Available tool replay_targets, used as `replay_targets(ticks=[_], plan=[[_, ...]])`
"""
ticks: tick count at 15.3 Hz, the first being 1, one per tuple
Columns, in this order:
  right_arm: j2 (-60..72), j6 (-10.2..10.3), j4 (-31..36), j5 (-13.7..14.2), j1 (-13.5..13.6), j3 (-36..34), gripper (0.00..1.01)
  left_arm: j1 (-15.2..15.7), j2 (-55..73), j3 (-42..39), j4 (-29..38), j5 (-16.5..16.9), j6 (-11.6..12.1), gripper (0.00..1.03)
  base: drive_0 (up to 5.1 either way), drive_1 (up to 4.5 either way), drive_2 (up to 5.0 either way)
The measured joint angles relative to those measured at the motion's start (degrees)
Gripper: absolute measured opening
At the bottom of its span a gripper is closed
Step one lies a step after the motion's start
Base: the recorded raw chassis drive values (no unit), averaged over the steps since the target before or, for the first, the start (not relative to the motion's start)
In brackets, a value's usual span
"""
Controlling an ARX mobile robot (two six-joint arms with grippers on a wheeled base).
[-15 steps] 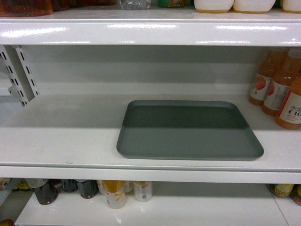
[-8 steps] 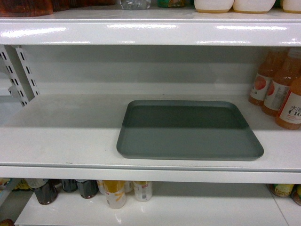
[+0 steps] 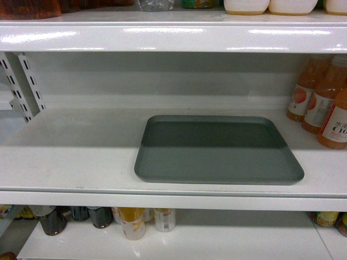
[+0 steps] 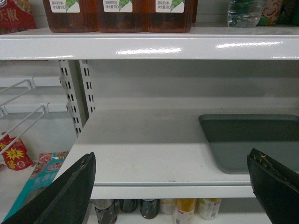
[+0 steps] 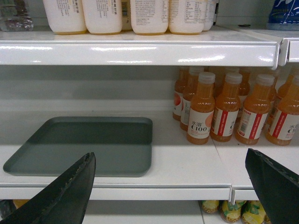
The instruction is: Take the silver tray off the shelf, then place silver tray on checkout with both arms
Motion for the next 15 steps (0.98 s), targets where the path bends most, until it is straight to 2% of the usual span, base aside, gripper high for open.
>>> replay_targets(ticks=[1, 2, 3, 4, 6, 7, 8, 9, 10, 11, 12, 13, 15], plan=[[0.0, 0.0, 0.0, 0.0, 0.0, 0.0, 0.98, 0.0, 0.0, 0.0, 0.0, 0.0, 0.0, 0.98, 0.0, 0.00, 0.0], [0.0, 0.0, 0.0, 0.0, 0.0, 0.0, 0.98, -0.9, 0.9, 0.8, -3.3, -2.8, 0.0, 0.98, 0.0, 0.00, 0.0], [2.1, 0.0, -6.4, -2.2, -0.1, 1.9, 0.98, -4.9, 9.0, 3.8, -6.9, -11.3, -0.1, 0.98, 0.0, 0.00, 0.0], [13.6, -0.3, -5.3, -3.9, 0.9, 4.1, 0.98, -5.6, 22.2, 5.8, 0.6, -12.9, -0.1, 0.98, 0.0, 0.00, 0.0], [32.7, 0.5, 8.2, -4.9, 1.2, 4.8, 0.98, -5.6, 45.1, 8.9, 16.2, -7.8, -0.9, 0.98, 0.0, 0.00, 0.0], [47.4, 0.5, 18.2, -5.0, 1.2, 6.4, 0.98, -7.5, 61.5, 13.6, 25.9, -6.6, -1.3, 0.98, 0.0, 0.00, 0.0], [61.3, 0.6, 27.1, -4.9, 1.4, 9.9, 0.98, -9.6, 75.7, 18.5, 32.1, -5.9, -1.7, 0.98, 0.0, 0.00, 0.0], [69.3, 1.0, 31.3, -5.0, 1.5, 12.7, 0.98, -11.0, 84.2, 22.0, 33.9, -5.9, -1.7, 0.98, 0.0, 0.00, 0.0], [77.9, 2.1, 35.0, -5.5, 1.5, 16.4, 0.98, -12.6, 93.9, 26.8, 33.0, -4.5, -2.8, 0.98, 0.0, 0.00, 0.0], [86.0, 3.5, 37.0, -6.0, 1.5, 20.6, 0.98, -14.0, 101.1, 30.9, 33.0, -4.9, -3.4, 0.98, 0.0, 0.00, 0.0], [91.3, 4.5, 37.6, -5.9, 1.4, 23.8, 0.98, -14.6, 104.7, 33.5, 32.9, -5.1, -3.8, 0.98, 0.0, 0.00, 0.0], [98.5, 5.7, 37.7, -5.7, 0.7, 28.6, 0.98, -15.6, 110.8, 39.7, 31.5, -5.7, -5.2, 0.98, 0.0, 0.00, 0.0], [108.4, 6.8, 36.2, -4.6, -0.2, 38.3, 0.98, -16.0, 116.7, 47.7, 29.7, -5.8, -6.7, 0.98, 0.0, 0.00, 0.0]])
